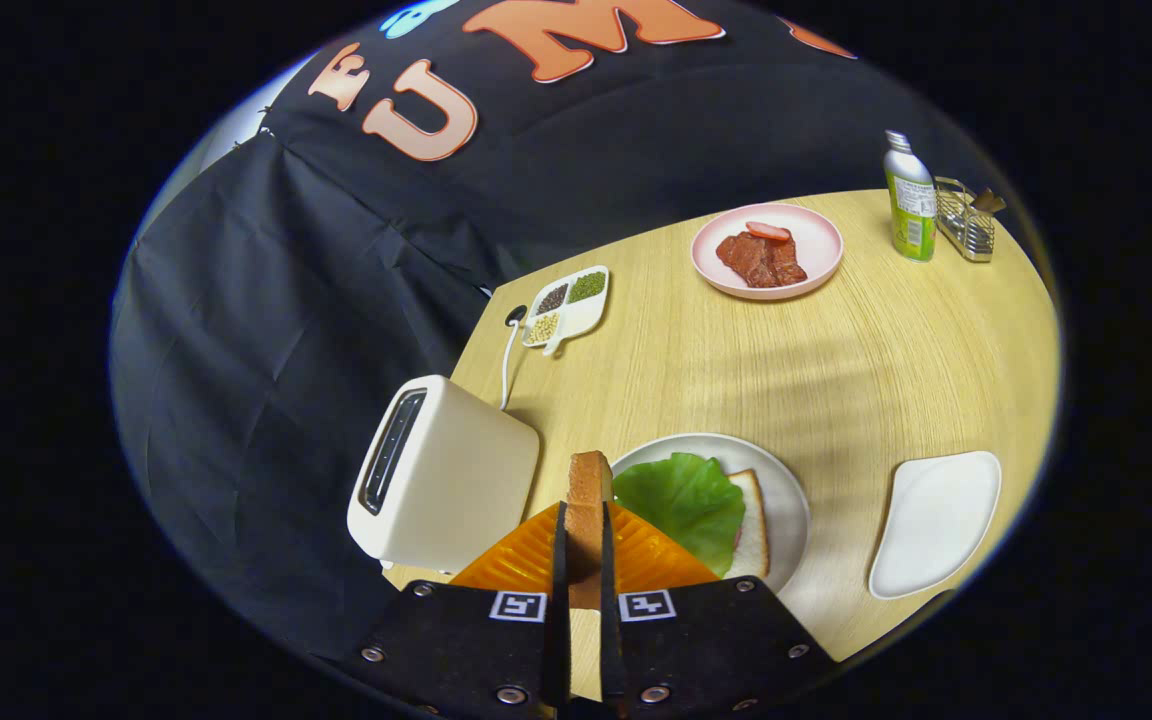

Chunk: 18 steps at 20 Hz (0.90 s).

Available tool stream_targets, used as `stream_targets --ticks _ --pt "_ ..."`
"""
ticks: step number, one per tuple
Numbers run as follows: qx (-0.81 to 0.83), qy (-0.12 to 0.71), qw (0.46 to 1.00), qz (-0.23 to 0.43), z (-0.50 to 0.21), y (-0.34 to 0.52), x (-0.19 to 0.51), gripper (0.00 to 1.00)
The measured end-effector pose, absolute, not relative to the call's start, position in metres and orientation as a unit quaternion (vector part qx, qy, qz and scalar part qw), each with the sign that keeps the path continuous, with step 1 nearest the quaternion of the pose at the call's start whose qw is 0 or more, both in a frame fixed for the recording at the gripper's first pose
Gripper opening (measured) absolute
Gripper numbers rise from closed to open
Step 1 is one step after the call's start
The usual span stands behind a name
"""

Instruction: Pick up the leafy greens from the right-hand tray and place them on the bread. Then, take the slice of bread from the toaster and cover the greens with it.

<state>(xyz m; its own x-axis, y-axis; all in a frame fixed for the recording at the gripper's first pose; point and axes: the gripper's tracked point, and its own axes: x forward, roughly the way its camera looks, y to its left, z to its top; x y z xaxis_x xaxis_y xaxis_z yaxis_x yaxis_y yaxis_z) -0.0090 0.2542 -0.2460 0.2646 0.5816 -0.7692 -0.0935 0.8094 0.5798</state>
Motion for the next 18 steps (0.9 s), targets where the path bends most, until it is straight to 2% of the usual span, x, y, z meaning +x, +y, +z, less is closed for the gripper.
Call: stream_targets --ticks 6,9,18 --pt "0.220 0.562 0.761 0.238 -0.272 0.233 -0.014 0.12" --pt "0.217 0.558 0.769 0.224 -0.289 0.215 -0.012 0.12" --pt "0.139 0.525 0.808 0.229 -0.318 0.196 -0.011 0.34"
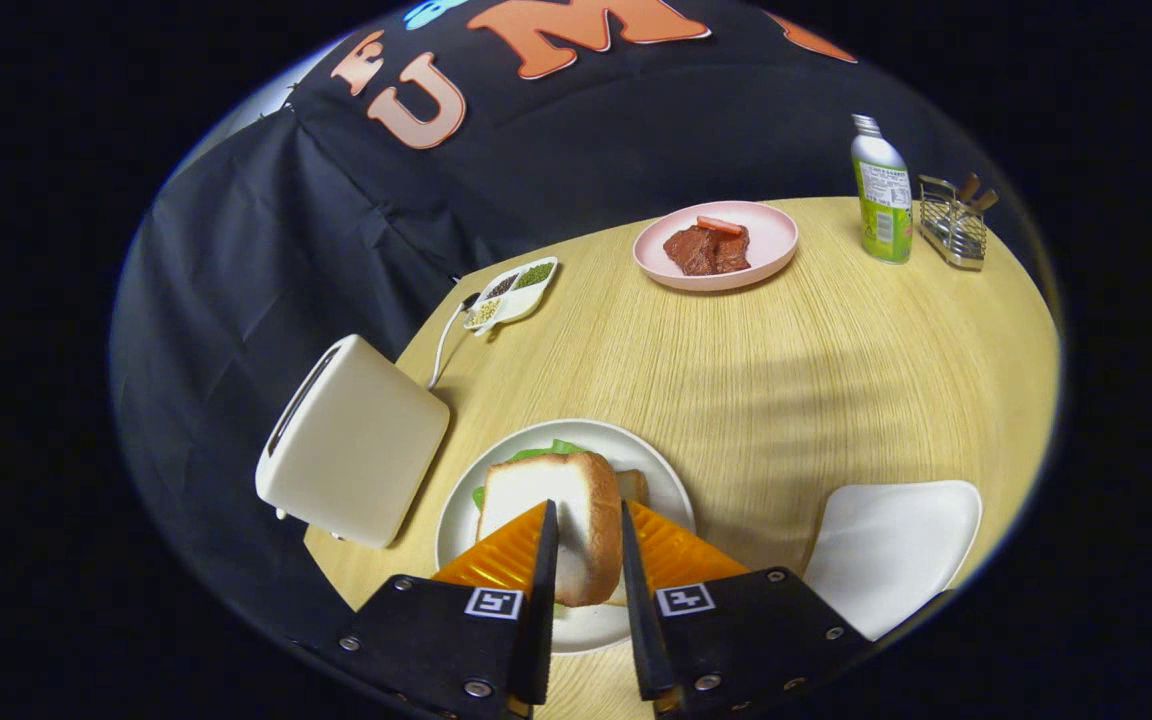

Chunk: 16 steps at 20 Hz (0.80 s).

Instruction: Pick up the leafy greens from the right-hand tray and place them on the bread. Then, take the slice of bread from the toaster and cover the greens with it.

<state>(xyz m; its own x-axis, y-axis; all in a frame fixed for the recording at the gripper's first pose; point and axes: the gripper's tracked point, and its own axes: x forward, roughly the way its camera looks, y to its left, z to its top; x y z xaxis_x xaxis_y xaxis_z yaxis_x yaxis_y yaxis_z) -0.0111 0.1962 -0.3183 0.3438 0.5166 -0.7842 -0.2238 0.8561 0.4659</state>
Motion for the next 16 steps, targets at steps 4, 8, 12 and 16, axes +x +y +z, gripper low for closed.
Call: stream_targets --ticks 4,8,12,16 --pt "0.094 0.500 0.833 0.220 -0.323 0.184 -0.005 0.53" --pt "0.094 0.464 0.852 0.222 -0.305 0.184 0.002 0.66" --pt "0.081 0.388 0.894 0.207 -0.259 0.165 0.018 0.70" --pt "0.049 0.279 0.943 0.175 -0.188 0.134 0.038 0.77"
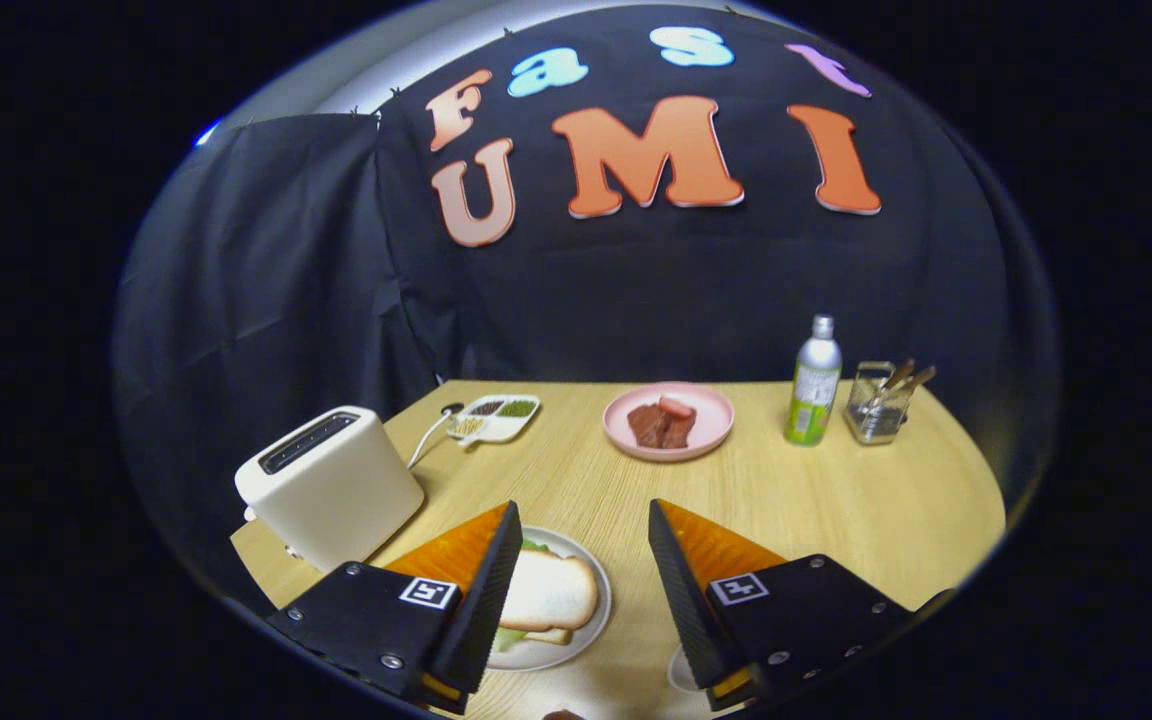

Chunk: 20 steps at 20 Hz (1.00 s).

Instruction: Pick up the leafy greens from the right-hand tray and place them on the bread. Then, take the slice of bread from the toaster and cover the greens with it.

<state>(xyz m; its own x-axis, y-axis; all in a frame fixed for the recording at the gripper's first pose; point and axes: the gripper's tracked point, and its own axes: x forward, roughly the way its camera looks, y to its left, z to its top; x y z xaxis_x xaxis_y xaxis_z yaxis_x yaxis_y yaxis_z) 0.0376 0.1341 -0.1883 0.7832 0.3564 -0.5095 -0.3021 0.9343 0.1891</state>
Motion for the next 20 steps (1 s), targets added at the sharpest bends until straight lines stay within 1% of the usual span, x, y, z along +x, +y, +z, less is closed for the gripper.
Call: stream_targets --ticks 2,4,7,9,15,20 --pt "0.029 0.218 0.964 0.146 -0.150 0.114 0.046 0.85" --pt "0.015 0.158 0.980 0.116 -0.110 0.093 0.050 0.88" --pt "-0.006 0.076 0.994 0.076 -0.055 0.064 0.047 0.91" --pt "-0.013 0.037 0.998 0.056 -0.031 0.050 0.041 0.91" --pt "-0.013 0.001 0.999 0.030 0.003 0.029 0.016 0.93" --pt "-0.004 -0.004 1.000 0.014 0.000 0.023 0.010 0.96"
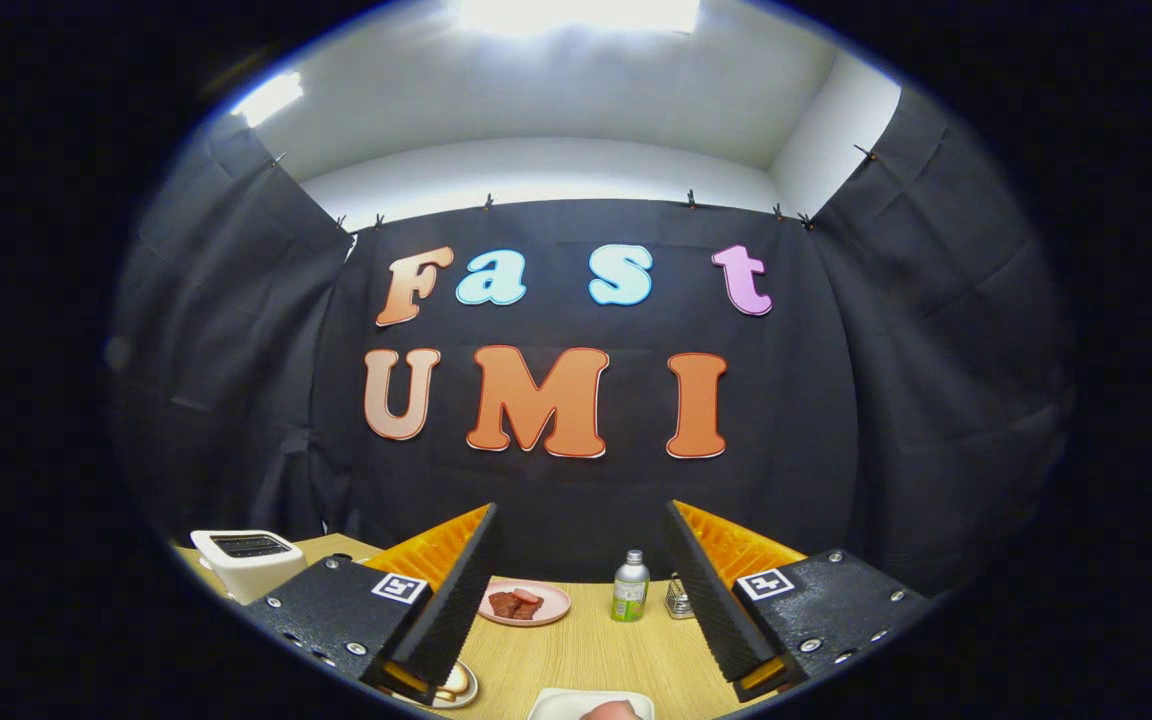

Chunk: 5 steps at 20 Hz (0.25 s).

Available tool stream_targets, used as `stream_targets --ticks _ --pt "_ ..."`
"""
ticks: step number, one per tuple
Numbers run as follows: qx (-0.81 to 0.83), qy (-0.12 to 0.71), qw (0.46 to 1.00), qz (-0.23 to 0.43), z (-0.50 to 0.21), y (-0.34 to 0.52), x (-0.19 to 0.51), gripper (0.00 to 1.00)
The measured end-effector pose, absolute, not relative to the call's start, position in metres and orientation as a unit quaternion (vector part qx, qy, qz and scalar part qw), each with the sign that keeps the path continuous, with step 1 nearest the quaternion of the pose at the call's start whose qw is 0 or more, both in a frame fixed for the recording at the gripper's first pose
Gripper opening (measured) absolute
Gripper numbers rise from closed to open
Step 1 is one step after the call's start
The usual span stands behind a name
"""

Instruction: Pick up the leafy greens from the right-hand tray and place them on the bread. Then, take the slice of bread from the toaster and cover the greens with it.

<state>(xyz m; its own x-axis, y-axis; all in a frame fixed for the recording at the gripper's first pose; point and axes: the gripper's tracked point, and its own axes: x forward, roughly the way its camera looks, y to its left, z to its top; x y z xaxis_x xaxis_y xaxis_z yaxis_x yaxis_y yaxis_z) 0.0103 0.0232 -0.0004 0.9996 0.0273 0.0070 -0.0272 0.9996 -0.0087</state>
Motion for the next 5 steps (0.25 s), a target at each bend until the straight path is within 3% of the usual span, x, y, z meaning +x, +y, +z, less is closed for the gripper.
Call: stream_targets --ticks 5 --pt "0.011 -0.005 1.000 0.016 -0.0016 0.0251 0.0074 0.97"
